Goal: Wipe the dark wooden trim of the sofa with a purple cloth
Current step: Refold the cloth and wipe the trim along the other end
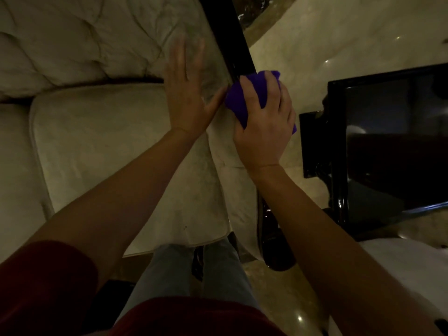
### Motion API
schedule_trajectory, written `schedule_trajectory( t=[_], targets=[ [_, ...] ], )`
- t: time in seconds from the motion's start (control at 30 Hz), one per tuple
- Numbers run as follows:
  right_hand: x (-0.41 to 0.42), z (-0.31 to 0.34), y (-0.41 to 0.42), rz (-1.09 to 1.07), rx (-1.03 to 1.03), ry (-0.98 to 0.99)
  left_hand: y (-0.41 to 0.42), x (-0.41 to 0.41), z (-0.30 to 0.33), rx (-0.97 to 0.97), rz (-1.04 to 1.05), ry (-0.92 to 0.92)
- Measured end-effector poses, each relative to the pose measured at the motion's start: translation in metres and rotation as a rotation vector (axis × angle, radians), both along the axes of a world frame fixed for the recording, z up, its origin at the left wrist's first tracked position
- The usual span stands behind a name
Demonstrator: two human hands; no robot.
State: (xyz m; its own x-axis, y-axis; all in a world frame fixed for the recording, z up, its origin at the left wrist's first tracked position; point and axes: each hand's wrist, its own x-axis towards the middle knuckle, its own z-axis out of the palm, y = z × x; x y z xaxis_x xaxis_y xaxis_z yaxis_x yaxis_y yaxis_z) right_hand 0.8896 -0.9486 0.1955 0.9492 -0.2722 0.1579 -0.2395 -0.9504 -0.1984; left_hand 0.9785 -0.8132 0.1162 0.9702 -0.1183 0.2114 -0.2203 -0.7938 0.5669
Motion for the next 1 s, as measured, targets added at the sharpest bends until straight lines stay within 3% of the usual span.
schedule_trajectory(
  t=[0.17, 0.57, 1.0],
  targets=[
    [0.028, -0.003, 0.002, 0.038, -0.043, 0.027, 0.002, 0.008, -0.018, 0.020, -0.128, 0.045],
    [0.071, 0.000, 0.010, 0.076, -0.099, 0.087, 0.004, 0.017, -0.035, -0.029, -0.181, 0.036],
    [0.111, 0.001, 0.013, 0.165, -0.063, 0.028, 0.022, 0.010, 0.002, -0.024, -0.195, 0.150]
  ],
)
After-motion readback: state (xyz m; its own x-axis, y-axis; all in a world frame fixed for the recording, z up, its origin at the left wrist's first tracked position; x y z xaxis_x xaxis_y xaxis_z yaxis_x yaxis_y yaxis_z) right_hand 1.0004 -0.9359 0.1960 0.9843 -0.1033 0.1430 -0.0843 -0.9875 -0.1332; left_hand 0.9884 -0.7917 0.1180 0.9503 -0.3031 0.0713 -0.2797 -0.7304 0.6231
